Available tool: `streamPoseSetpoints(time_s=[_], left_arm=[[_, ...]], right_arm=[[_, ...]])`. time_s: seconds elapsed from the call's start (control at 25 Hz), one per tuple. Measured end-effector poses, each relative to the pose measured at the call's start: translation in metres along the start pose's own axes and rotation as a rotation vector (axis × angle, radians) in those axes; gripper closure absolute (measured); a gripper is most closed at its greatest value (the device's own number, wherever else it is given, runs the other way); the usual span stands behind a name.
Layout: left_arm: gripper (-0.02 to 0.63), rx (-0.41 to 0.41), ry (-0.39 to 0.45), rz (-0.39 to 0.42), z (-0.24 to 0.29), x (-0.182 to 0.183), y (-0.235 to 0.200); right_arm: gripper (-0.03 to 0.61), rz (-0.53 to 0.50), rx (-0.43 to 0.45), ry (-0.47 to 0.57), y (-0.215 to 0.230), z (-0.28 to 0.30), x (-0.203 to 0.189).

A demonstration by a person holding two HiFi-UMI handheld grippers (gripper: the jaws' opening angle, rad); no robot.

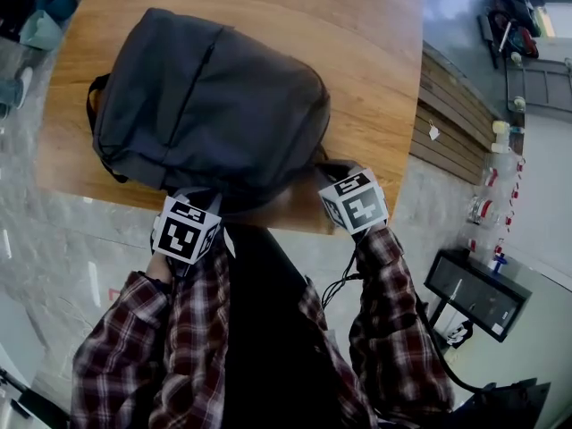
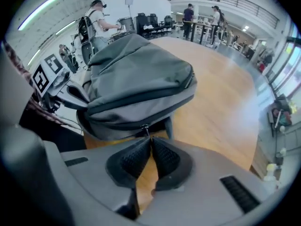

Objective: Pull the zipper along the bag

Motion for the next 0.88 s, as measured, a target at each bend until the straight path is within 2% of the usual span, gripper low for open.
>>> streamPoseSetpoints(time_s=[0.12,0.24,0.32,0.4,0.48,0.56,0.64,0.72,0.84,0.88], left_arm=[[0.583,0.001,0.004,-0.013,0.001,-0.002,-0.001],[0.583,-0.007,-0.009,-0.034,0.0,0.0,0.001],[0.581,-0.065,-0.015,-0.071,-0.008,0.007,0.005],[0.581,-0.151,0.025,-0.145,-0.022,0.021,0.011],[0.581,-0.194,0.043,-0.228,-0.033,0.032,0.017],[0.581,-0.143,-0.038,-0.269,-0.032,0.025,0.016],[0.581,-0.005,-0.115,-0.254,-0.021,0.006,0.002],[0.581,0.08,-0.11,-0.23,-0.011,-0.004,-0.014],[0.582,0.033,-0.113,-0.243,-0.005,0.002,-0.026],[0.583,0.014,-0.13,-0.225,-0.003,0.006,-0.028]], right_arm=[[0.552,0.052,-0.019,0.029,0.021,0.01,0.004],[0.559,0.121,0.008,0.068,0.02,0.012,0.004],[0.571,0.164,0.036,0.099,0.011,0.013,0.002],[0.571,0.207,0.072,0.124,0.002,0.014,0.001],[0.571,0.223,0.109,0.126,-0.01,0.014,0.0],[0.571,0.215,0.148,0.112,-0.031,0.013,-0.005],[0.571,0.215,0.195,0.097,-0.056,0.01,-0.014],[0.571,0.233,0.239,0.091,-0.082,0.007,-0.023],[0.571,0.289,0.276,0.108,-0.111,0.004,-0.031],[0.571,0.299,0.276,0.115,-0.118,0.004,-0.032]])
Point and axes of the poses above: the fingertips, and each gripper's own axes: z forward along the fingers, y to its right, x out of its top, the point moved 6 cm from there along -z, backward along the fingers, and after that the axes turned 9 degrees about y, right-handed, at the moved point
